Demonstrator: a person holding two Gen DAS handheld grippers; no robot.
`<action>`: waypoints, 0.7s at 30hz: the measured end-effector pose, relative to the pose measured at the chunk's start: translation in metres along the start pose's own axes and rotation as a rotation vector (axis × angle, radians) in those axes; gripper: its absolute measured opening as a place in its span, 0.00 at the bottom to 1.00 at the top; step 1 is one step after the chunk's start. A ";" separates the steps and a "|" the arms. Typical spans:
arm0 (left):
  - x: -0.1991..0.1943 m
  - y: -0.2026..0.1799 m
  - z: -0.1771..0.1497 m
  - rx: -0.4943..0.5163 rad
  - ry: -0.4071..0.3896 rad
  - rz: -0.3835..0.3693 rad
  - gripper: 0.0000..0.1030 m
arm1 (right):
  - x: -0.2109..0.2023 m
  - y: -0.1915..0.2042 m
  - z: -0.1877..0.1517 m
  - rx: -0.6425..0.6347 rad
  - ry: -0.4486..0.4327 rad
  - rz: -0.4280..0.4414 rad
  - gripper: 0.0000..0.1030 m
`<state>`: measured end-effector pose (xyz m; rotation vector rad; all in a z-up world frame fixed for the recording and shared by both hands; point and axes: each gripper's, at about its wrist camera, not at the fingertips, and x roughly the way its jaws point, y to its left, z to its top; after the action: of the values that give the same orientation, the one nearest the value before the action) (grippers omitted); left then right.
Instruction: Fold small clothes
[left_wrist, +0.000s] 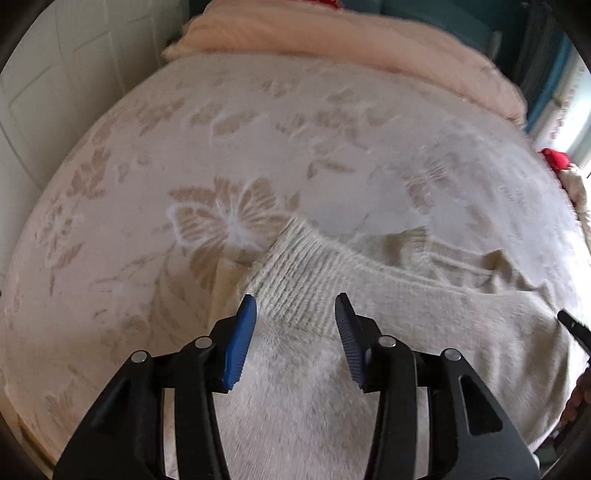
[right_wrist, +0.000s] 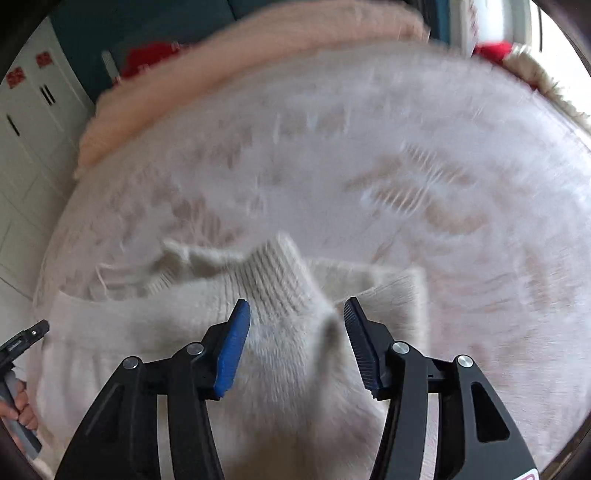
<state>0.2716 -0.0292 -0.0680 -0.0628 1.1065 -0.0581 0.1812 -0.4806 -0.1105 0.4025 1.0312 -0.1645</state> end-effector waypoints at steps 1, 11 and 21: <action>0.006 0.001 0.000 -0.009 0.011 0.001 0.41 | 0.008 0.001 -0.001 -0.002 0.029 0.009 0.30; 0.035 -0.002 0.001 0.037 0.022 0.051 0.42 | -0.027 -0.047 0.001 0.097 -0.095 0.048 0.05; -0.038 0.019 -0.025 -0.012 -0.082 -0.018 0.42 | -0.097 -0.009 -0.044 -0.054 -0.177 -0.012 0.33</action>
<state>0.2327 -0.0081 -0.0463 -0.0851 1.0246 -0.0642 0.0936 -0.4759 -0.0494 0.3269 0.8616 -0.1795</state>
